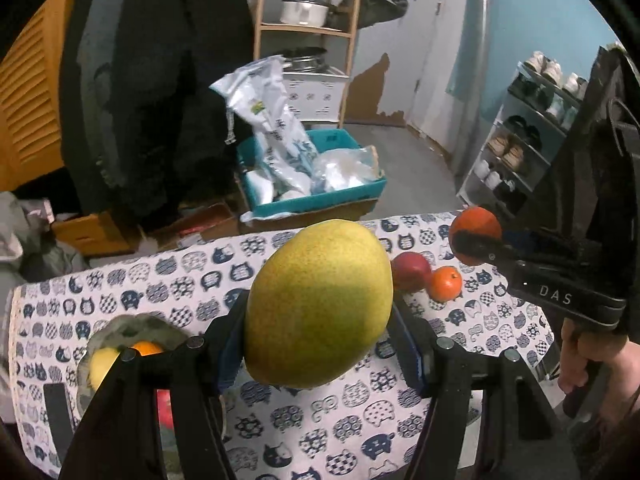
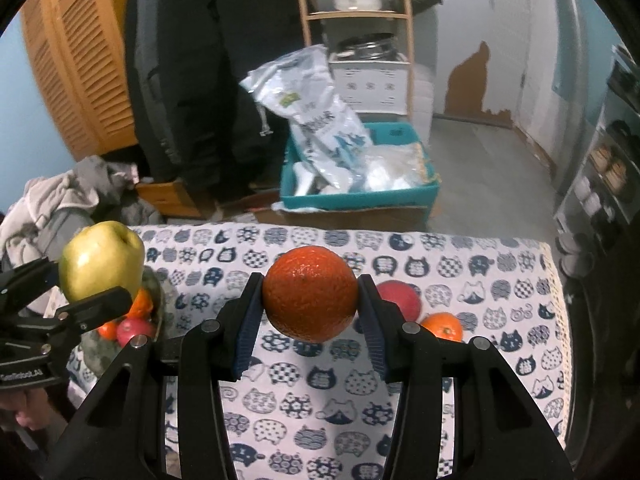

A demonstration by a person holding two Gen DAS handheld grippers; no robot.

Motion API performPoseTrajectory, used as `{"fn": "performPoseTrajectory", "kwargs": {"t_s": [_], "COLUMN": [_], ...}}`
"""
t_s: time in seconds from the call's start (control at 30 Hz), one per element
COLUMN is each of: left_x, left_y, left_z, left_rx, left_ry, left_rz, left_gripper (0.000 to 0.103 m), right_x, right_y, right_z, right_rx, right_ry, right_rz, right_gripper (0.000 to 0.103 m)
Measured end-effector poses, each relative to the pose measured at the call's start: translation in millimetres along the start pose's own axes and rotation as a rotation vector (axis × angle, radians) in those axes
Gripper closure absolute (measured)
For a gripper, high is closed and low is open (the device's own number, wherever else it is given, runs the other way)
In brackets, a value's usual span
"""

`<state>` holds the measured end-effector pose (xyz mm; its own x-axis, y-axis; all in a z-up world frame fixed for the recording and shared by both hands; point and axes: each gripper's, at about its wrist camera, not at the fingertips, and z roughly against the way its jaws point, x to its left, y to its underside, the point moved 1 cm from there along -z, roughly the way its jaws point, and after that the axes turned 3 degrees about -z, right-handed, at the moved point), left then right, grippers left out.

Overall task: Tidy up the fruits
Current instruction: 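Lift and carry the mango with the left tool while the right tool carries the mandarin to the plate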

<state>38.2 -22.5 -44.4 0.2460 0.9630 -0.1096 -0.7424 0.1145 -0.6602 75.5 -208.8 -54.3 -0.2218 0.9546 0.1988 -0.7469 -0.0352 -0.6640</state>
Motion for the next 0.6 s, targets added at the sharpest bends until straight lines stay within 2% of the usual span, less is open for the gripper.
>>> {"fn": "performPoseTrajectory", "kwargs": {"t_s": [0.6], "left_x": [103], "left_y": [54], "left_z": [20], "left_rx": [0.032], "left_ry": [-0.1], "left_rz": [0.174], "left_gripper": [0.037], "right_x": [102], "right_y": [-4], "right_z": [-44], "right_rx": [0.061], "right_ry": [-0.125], "right_rz": [0.118], "right_gripper": [0.057]}}
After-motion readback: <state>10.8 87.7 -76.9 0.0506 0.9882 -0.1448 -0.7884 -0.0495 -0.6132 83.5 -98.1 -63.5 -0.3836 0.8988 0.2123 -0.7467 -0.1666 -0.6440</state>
